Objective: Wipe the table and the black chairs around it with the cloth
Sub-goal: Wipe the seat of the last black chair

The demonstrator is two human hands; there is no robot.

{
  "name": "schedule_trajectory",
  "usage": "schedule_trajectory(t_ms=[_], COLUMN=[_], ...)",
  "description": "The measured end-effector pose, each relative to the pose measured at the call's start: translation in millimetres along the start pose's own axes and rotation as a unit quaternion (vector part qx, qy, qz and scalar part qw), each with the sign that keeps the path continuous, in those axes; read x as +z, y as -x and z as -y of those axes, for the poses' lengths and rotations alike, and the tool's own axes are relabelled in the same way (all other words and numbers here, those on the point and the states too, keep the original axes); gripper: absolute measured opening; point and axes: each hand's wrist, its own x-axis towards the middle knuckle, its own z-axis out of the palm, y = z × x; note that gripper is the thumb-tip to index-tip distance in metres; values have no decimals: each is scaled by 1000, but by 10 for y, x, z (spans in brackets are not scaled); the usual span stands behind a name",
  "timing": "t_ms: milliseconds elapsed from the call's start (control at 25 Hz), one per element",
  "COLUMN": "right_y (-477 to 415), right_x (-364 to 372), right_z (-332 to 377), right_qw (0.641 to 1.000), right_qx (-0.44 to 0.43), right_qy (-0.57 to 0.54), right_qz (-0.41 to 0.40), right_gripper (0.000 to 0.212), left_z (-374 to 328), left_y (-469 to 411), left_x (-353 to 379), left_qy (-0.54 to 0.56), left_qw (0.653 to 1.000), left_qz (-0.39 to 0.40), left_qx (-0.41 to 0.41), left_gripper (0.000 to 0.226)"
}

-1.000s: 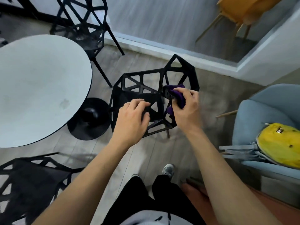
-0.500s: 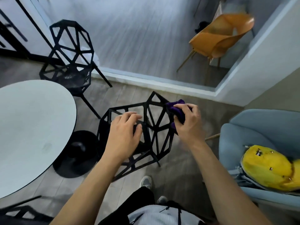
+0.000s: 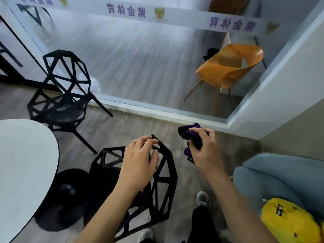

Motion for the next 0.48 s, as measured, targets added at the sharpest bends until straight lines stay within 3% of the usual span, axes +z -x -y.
schedule_trajectory(t_ms=[280,480], right_y=[-1414,-2295], right_x=[-173,-318], right_z=[-725,-1165], right_qw=[988,978], right_qx=[-61,-102], right_qy=[-35,-44], right_qz=[137,175], right_gripper=[39,46], left_z=[-654,-1056], left_y=[-1043,-1715], left_x=[677,964], left_qy=[-27,-53], left_qw=[991,983], left_qz=[-33,-41], left_qx=[-124,-169], left_gripper=[30,29])
